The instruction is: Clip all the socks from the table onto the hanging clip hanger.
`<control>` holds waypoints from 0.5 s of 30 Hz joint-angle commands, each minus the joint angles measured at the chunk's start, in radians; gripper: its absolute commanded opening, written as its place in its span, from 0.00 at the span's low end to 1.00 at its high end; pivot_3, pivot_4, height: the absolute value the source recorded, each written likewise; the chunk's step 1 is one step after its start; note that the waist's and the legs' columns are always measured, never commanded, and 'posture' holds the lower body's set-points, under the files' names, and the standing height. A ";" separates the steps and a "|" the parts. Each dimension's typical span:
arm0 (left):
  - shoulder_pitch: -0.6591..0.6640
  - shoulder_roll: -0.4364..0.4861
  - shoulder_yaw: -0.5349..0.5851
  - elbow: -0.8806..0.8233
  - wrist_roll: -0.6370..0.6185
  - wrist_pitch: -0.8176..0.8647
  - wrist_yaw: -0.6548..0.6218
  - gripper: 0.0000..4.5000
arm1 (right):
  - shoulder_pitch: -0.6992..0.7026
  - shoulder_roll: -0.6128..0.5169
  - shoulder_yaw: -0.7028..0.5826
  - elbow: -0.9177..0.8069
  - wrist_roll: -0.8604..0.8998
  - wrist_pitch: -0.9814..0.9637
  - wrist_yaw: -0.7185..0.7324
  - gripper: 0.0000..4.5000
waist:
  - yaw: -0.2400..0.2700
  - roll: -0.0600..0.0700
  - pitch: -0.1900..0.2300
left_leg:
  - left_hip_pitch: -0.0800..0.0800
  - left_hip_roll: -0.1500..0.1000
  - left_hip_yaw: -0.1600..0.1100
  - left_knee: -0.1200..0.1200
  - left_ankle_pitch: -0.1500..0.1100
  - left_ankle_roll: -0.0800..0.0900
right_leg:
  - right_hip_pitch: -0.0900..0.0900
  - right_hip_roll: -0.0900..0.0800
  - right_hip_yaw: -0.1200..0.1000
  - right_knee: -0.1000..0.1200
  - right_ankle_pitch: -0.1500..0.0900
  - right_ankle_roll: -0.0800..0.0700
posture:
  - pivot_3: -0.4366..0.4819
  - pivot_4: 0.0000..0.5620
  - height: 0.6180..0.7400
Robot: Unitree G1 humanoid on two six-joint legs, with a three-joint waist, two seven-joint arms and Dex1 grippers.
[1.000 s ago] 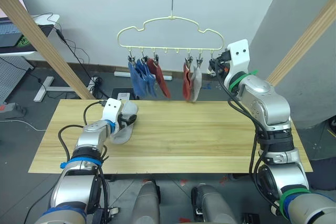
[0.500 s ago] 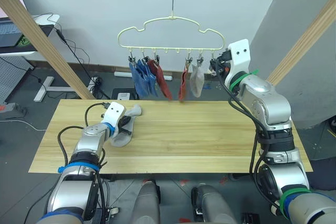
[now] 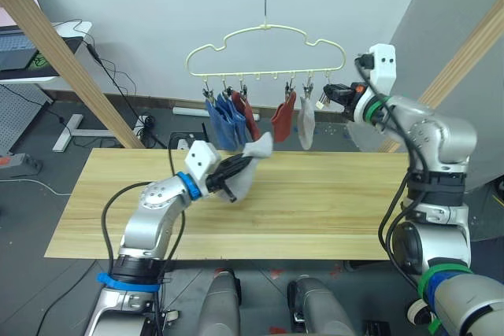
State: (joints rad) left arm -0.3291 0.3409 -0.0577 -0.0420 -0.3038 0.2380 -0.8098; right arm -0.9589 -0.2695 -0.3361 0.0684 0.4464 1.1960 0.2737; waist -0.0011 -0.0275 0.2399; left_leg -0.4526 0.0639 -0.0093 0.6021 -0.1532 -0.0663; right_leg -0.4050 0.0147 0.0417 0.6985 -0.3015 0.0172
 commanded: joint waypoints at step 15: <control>-0.189 -0.162 -0.074 0.161 0.109 -0.117 0.147 0.01 | -0.139 0.146 -0.289 -0.135 0.106 0.381 -0.174 0.00 | -0.009 0.001 0.000 | -0.001 0.000 0.001 -0.001 0.000 0.000 | -0.001 0.001 0.000 -0.001 0.000 0.000 | 0.47 0.39 1.00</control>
State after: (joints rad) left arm -0.5007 0.1881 -0.1327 0.1292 -0.1966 0.1482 -0.6685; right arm -1.0768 -0.1245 -0.6082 -0.0194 0.5309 1.5657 0.0995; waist -0.0100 -0.0270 0.2402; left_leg -0.4534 0.0640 -0.0087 0.6015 -0.1535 -0.0659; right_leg -0.4059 0.0155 0.0417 0.6978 -0.3016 0.0173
